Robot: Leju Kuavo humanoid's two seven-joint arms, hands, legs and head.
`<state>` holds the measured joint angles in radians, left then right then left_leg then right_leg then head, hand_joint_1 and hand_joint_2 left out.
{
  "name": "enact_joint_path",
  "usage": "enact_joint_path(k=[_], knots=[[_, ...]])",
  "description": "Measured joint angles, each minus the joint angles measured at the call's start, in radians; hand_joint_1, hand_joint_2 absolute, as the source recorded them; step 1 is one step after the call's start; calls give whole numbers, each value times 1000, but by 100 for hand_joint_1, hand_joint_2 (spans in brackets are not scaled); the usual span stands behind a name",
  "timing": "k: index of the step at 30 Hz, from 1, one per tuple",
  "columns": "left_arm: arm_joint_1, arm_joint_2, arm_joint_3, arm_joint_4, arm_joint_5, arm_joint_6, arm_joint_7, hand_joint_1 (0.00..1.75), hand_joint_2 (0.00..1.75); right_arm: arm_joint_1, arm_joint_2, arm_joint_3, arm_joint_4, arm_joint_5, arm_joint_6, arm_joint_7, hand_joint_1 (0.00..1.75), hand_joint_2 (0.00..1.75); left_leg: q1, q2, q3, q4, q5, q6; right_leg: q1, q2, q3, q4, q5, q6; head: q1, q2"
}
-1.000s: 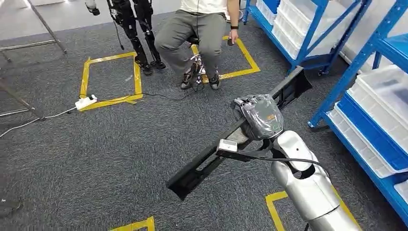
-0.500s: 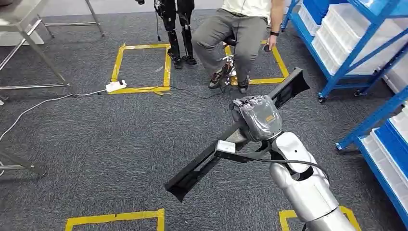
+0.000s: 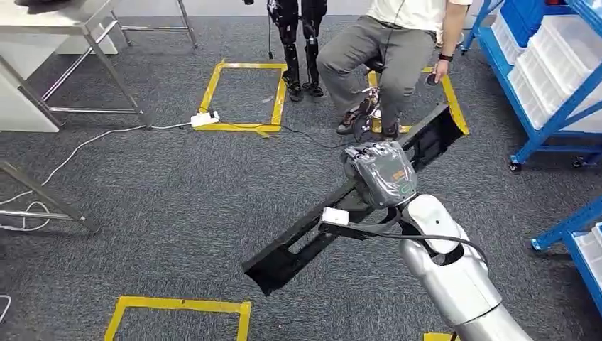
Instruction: Take the parts from the cabinet and place them on the table.
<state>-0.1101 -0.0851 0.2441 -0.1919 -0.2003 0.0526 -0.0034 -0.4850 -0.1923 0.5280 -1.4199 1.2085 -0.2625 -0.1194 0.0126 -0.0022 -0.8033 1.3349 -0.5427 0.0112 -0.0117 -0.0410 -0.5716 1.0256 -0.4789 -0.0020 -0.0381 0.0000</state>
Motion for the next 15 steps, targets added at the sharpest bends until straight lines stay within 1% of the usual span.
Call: enact_joint_path(k=[1,2,3,4,5,6,7,8,9,10,11,12,13,14,15], knots=[[1,0,0,0,0,0,0,0,175,0,0,0,0,0,0,0,175,175,0,0,7,-17,18,4,3,-10,1,0,-1,-1,0,0],[1,0,0,0,0,0,0,0,175,-1,0,0,0,0,0,0,175,175,-2,2,43,-86,58,11,7,-22,3,0,-3,-4,0,0],[0,1,0,0,0,0,0,0,175,-1,0,0,0,0,0,0,175,175,-8,15,94,-179,99,22,9,-33,5,0,-4,-5,1,0],[-2,1,0,0,0,0,0,0,175,-1,-1,-1,-2,0,0,0,175,175,-18,55,145,-264,127,36,11,-41,8,-1,-6,-6,0,0],[-7,3,0,0,0,0,-1,0,175,0,-1,-2,-6,0,-1,0,175,175,-32,96,161,-296,111,41,17,-51,9,-1,-9,-2,2,0],[-10,2,0,0,0,-1,-1,0,175,-2,-3,-4,-6,0,-1,0,175,175,-33,82,160,-301,113,43,17,-58,8,-3,-11,2,3,0],[-10,2,0,0,0,0,-1,0,175,-1,-3,-5,-6,0,-1,0,175,175,-36,70,156,-301,113,45,16,-70,10,-4,-13,4,-1,0],[-9,3,0,0,0,0,-1,0,175,0,-2,-5,-6,0,-1,0,175,175,-39,59,156,-303,112,49,13,-83,13,-7,-14,9,2,0],[-9,3,0,0,0,0,-1,0,175,-1,-1,-5,-9,0,-1,0,175,175,-40,44,162,-315,117,56,19,-95,21,-12,-16,13,0,0],[-6,1,0,0,0,0,0,0,175,-1,-2,-6,-13,0,-1,0,175,175,-22,32,179,-334,132,57,18,-61,10,3,-25,17,2,0],[-7,0,0,0,0,0,1,0,175,-2,-2,-8,-13,0,-2,0,175,175,-23,24,181,-337,134,61,15,-10,3,34,-41,15,3,0],[-9,0,0,0,0,1,1,0,175,-2,-2,-8,-14,0,-2,0,175,175,-21,13,182,-336,135,64,11,23,-28,102,-71,10,3,0],[-12,-1,0,0,0,1,1,0,175,3,-7,-8,-14,0,-2,0,175,175,-20,-4,182,-337,135,65,7,34,-74,192,-109,8,9,0],[-12,-2,0,0,0,1,1,0,175,7,-10,-9,-13,0,-2,0,175,175,-20,-21,180,-336,135,65,4,37,-116,269,-136,11,8,0],[-12,-2,0,0,0,1,2,0,175,10,-11,-8,-13,0,-2,0,175,175,-19,-38,181,-336,135,65,0,38,-142,313,-142,19,10,0]])
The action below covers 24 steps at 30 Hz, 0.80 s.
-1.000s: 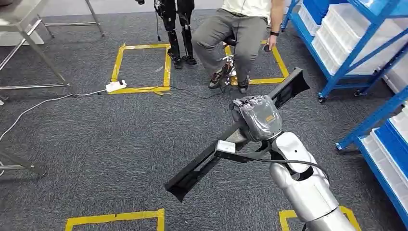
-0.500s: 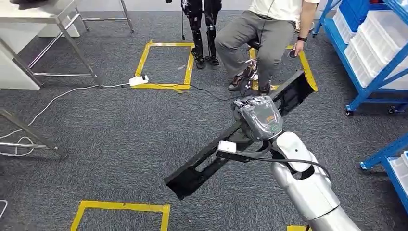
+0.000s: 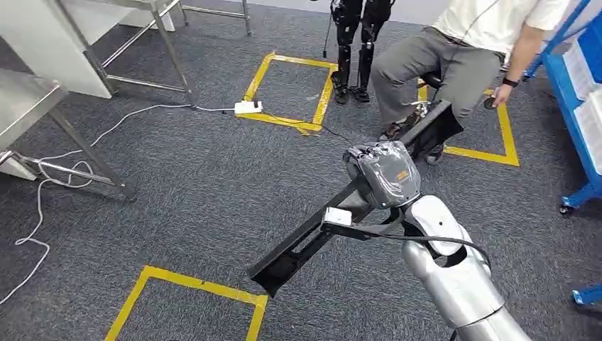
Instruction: Take the parts from the cabinet and place them on the table.
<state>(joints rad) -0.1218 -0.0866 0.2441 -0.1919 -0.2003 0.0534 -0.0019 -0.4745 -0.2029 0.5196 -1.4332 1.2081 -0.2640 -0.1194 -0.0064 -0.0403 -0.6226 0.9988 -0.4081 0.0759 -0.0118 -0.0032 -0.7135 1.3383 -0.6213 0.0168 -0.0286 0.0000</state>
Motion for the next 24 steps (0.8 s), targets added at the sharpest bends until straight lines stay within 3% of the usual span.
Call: enact_joint_path(k=[1,3,4,5,6,8,9,10,11,12,13,15,16,17,18,19,20,21,24], knots=[[1,0,0,0,0,0,0,0,175,1,0,0,0,0,0,0,175,175,1,-15,1,1,-1,-1,-4,0,-1,-9,13,11,-2,0],[4,-2,0,0,0,0,3,0,175,0,0,-1,0,0,0,0,175,175,8,-46,6,3,-3,-10,-15,6,60,-154,88,41,-1,0],[4,-3,0,0,0,1,3,0,175,0,-1,-1,0,0,0,1,175,175,11,-62,7,8,-7,-18,-27,31,106,-258,133,57,0,0],[4,-2,0,0,0,2,3,0,175,-1,-2,-1,0,0,0,1,175,175,11,-74,-3,16,-11,-28,-37,83,125,-306,143,63,7,0],[3,-2,0,0,0,4,3,0,175,-2,-1,0,-1,0,0,1,175,175,8,-86,-9,26,-14,-35,-30,69,131,-310,144,44,7,0],[8,-2,0,0,0,5,4,0,175,1,2,0,0,0,0,1,175,175,12,-101,-16,22,-9,-44,-21,51,130,-306,144,26,1,0],[12,-2,0,0,0,5,5,0,175,-1,2,0,0,0,0,1,175,175,16,-110,-18,22,-8,-47,-21,41,132,-307,145,22,1,0],[15,1,0,0,0,6,5,0,175,-3,5,0,-1,0,0,2,175,175,21,-98,-20,29,-15,-50,-29,28,137,-311,147,13,2,0],[16,-2,0,0,0,5,6,0,175,-4,5,0,-1,0,0,2,175,175,12,-38,-30,58,-32,-54,-26,20,142,-312,144,4,-2,0],[14,-2,0,0,0,5,6,0,175,-4,5,0,-2,0,0,2,175,175,12,6,-60,120,-67,-60,-20,9,144,-312,142,-1,-10,0],[11,-2,0,0,0,5,6,0,175,-4,5,0,-2,0,0,2,175,175,16,28,-105,206,-107,-62,-15,-5,146,-312,139,-7,-9,0],[12,-3,0,0,0,5,6,0,175,-4,4,0,-2,0,0,2,175,175,19,38,-184,347,-152,-63,-7,-32,146,-312,134,-13,-10,0],[14,-3,0,0,0,5,6,0,175,-4,5,1,-2,0,0,2,175,175,19,38,-193,352,-138,-62,-6,-44,148,-312,132,-14,-10,0],[16,-3,0,0,0,5,6,0,175,-4,5,1,-2,0,0,2,175,175,19,38,-172,305,-103,-59,-4,-56,150,-312,130,-16,-10,0],[16,-3,0,0,0,6,6,0,175,-4,5,1,-2,0,0,2,175,175,18,45,-129,219,-56,-53,-1,-68,155,-312,127,-19,-10,0],[15,-3,0,0,0,5,6,0,175,-5,5,1,-3,0,0,2,175,175,14,68,-79,125,-14,-45,0,-77,160,-312,123,-18,-10,0],[14,-3,0,0,0,5,6,0,175,-7,7,1,-3,0,0,2,175,175,4,129,-40,49,-2,-35,2,-86,165,-313,118,-17,-10,0],[11,-2,0,0,0,5,6,0,175,-10,7,0,-3,0,0,2,175,175,-8,139,-35,44,-12,-33,15,-94,164,-312,114,-9,-8,0],[11,-2,0,0,-1,6,6,0,175,-13,12,2,-2,0,1,2,175,175,-15,97,-40,39,-14,-24,9,-127,173,-322,109,2,-9,0]])
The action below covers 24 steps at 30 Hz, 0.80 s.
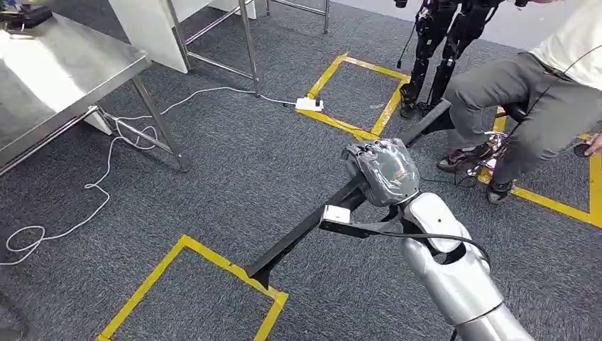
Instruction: Take the parts from the cabinet and place them on the table.
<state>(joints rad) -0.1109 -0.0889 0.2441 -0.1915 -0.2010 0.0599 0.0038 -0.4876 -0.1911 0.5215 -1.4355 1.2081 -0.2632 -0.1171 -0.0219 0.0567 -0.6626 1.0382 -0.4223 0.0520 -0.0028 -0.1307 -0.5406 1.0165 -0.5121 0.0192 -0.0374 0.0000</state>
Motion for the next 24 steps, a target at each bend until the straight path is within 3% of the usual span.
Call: enact_joint_path(k=[1,2,3,4,6,7,8,10,11,12,13,15,16,17,18,19,21,22,23,24], knots=[[0,0,0,0,0,0,0,0,175,-1,3,0,-2,0,0,0,175,175,6,-17,21,-20,9,7,13,-5,9,0,-8,8,-1,0],[3,-2,0,0,0,0,0,0,175,-2,2,0,-1,0,0,0,175,175,13,-26,29,-30,13,9,4,42,2,20,-15,11,2,0],[0,-2,0,0,-1,0,1,0,175,-4,1,-1,-1,-1,0,0,175,175,15,-38,33,-32,15,18,3,94,-20,71,-36,4,-1,0],[-3,-1,0,0,-1,0,1,0,175,-4,0,-1,-1,-1,0,0,175,175,16,-51,33,-32,13,21,-1,118,-60,147,-67,-1,6,0],[-8,-2,0,0,-8,0,1,0,175,8,-6,-1,1,0,0,0,175,175,16,-89,33,-32,12,23,-6,128,-152,303,-119,0,9,0],[-7,-3,0,0,-9,0,1,0,175,12,-8,-1,2,0,0,0,175,175,16,-106,34,-32,11,22,-8,128,-172,324,-115,8,8,0],[-7,-3,0,0,-10,0,3,0,175,12,-8,-1,2,0,0,0,175,175,16,-123,35,-31,11,21,-10,128,-167,291,-89,19,8,0],[-6,-4,0,0,-14,-2,5,0,175,11,-8,-2,2,0,1,0,175,175,20,-153,39,-28,8,15,-19,139,-102,129,-3,44,7,0],[-7,-5,0,0,-16,-2,6,0,175,11,-8,-3,2,1,3,2,175,175,22,-169,38,-24,5,8,-30,182,-60,30,40,54,9,0],[-8,-3,0,0,-17,-2,9,0,175,11,-7,-3,2,2,4,3,175,175,15,-180,33,-15,0,-1,-29,195,-54,12,40,42,12,0],[-8,-4,0,0,-17,0,11,0,175,10,-7,-3,2,4,6,3,175,175,16,-186,29,-16,1,-3,-27,177,-47,10,43,29,14,0],[-2,-4,0,0,-18,0,14,0,175,9,-2,-4,2,4,7,5,175,175,22,-200,26,-20,5,-13,-18,164,-47,13,42,11,12,0],[-1,-1,0,0,-19,1,16,0,175,7,0,-5,2,4,7,5,175,175,23,-210,22,-17,2,-17,-28,154,-43,8,46,4,12,0],[0,1,0,0,-20,2,18,0,175,4,1,-5,2,4,8,7,175,175,22,-172,20,-2,-9,-21,-28,144,-39,6,46,-3,11,0],[-2,-2,0,0,-20,2,19,0,175,3,5,-5,2,4,9,8,175,175,18,-115,1,40,-36,-28,-28,135,-36,5,43,-16,-3,0],[-6,-2,0,0,-21,2,19,0,175,2,6,-7,2,5,10,8,175,175,22,-83,-32,107,-71,-33,-25,125,-33,5,39,-21,-4,0],[-11,-3,0,0,-22,2,20,0,175,3,6,-8,2,7,14,8,175,175,30,-60,-122,272,-137,-39,-18,98,-31,5,35,-27,-4,0],[-10,-5,0,0,-22,2,20,0,175,3,7,-8,2,7,14,8,175,175,32,-60,-144,308,-138,-41,-17,86,-31,5,33,-29,-4,0],[-10,-5,0,0,-23,2,21,0,175,3,7,-8,2,7,14,8,175,175,33,-59,-142,294,-119,-42,-16,75,-30,5,31,-30,-4,0],[-9,-5,0,0,-24,2,21,0,175,2,8,-9,2,7,14,8,175,175,33,-57,-115,234,-80,-40,-16,64,-28,5,28,-29,-5,0]])
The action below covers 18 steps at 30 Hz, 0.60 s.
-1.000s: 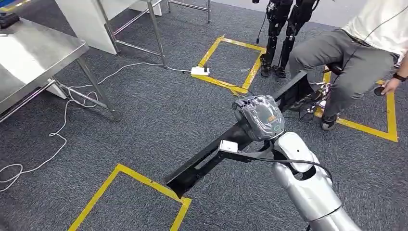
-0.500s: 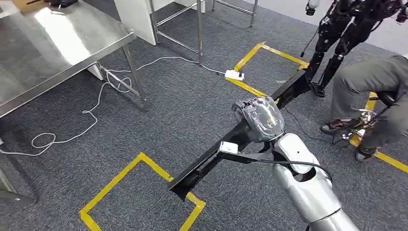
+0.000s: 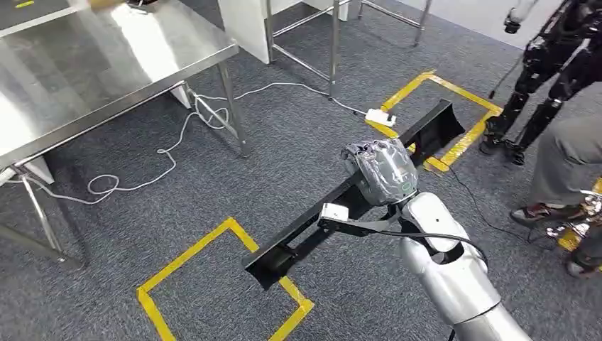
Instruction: Take the parts from the cabinet and place them on the table.
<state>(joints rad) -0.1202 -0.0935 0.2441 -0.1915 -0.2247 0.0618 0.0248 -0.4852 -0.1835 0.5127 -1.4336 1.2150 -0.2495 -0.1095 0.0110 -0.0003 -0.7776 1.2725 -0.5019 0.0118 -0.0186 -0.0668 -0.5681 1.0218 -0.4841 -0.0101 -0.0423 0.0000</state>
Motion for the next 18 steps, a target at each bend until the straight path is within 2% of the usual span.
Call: enact_joint_path(k=[1,2,3,4,7,8,9,10,11,12,13,14,15,16,17,18], knots=[[0,0,0,0,-1,0,0,0,175,0,0,0,0,1,0,0,175,175,-1,10,49,-93,47,5,1,-11,4,0,-3,2,0,0],[-2,1,0,0,-3,0,0,0,175,-1,2,0,0,2,0,0,175,175,-6,46,103,-191,85,15,2,-21,10,0,-7,5,0,0],[-5,1,0,0,-5,0,0,0,175,-1,2,-2,0,3,0,0,175,175,-18,109,130,-241,79,24,5,-30,14,0,-11,9,1,0],[-8,2,0,0,-6,0,1,0,175,-3,2,-3,0,5,0,0,175,175,-23,94,130,-243,78,27,16,-40,13,-1,-15,17,4,0],[-9,1,0,0,-7,0,6,0,175,-3,5,-5,0,6,1,0,175,175,-29,54,123,-245,77,36,12,-74,23,-9,-20,29,2,0],[-8,1,0,0,-7,0,8,0,175,-2,9,-7,-4,8,1,0,175,175,-16,35,147,-269,88,46,27,-72,25,-8,-31,38,2,0],[-7,-4,0,0,-7,0,9,0,175,-3,7,-10,-3,8,1,0,175,175,-18,25,158,-275,90,48,16,-10,28,19,-41,38,9,0],[-9,-3,0,0,-9,0,11,0,175,-5,7,-11,-4,7,1,0,175,175,-14,13,161,-275,90,54,14,38,-1,82,-66,31,7,0],[-12,-3,0,0,-9,0,11,0,175,-2,5,-11,-3,6,1,0,175,175,-12,-4,162,-275,89,57,11,57,-48,168,-99,26,15,0],[-14,-4,0,0,-9,0,11,0,175,4,1,-12,-2,6,2,2,175,175,-12,-23,161,-275,88,58,8,63,-97,249,-126,26,16,0],[-14,-4,0,0,-9,0,11,0,175,9,-1,-13,-1,6,2,2,175,175,-11,-40,161,-274,87,58,8,64,-134,304,-136,31,17,0],[-14,-5,0,0,-9,0,11,0,175,11,-1,-13,-1,6,2,2,175,175,-11,-60,162,-274,87,57,6,64,-149,307,-123,41,16,0],[-12,-5,0,0,-9,0,12,0,175,10,-1,-13,-1,6,2,2,175,175,-10,-74,164,-273,86,56,5,64,-137,264,-92,51,16,0],[-11,-6,0,0,-9,1,12,0,175,10,-1,-15,-1,5,2,2,175,175,-8,-92,168,-272,84,52,1,68,-100,170,-42,65,16,0],[-10,-7,0,0,-10,1,12,0,175,10,-1,-17,-1,5,2,2,175,175,-7,-106,171,-271,81,48,-5,83,-58,73,4,76,16,0],[-10,-7,0,0,-11,1,11,0,175,10,-2,-18,-1,5,2,2,175,175,-7,-119,167,-268,78,41,-16,134,-33,1,26,82,22,0]])
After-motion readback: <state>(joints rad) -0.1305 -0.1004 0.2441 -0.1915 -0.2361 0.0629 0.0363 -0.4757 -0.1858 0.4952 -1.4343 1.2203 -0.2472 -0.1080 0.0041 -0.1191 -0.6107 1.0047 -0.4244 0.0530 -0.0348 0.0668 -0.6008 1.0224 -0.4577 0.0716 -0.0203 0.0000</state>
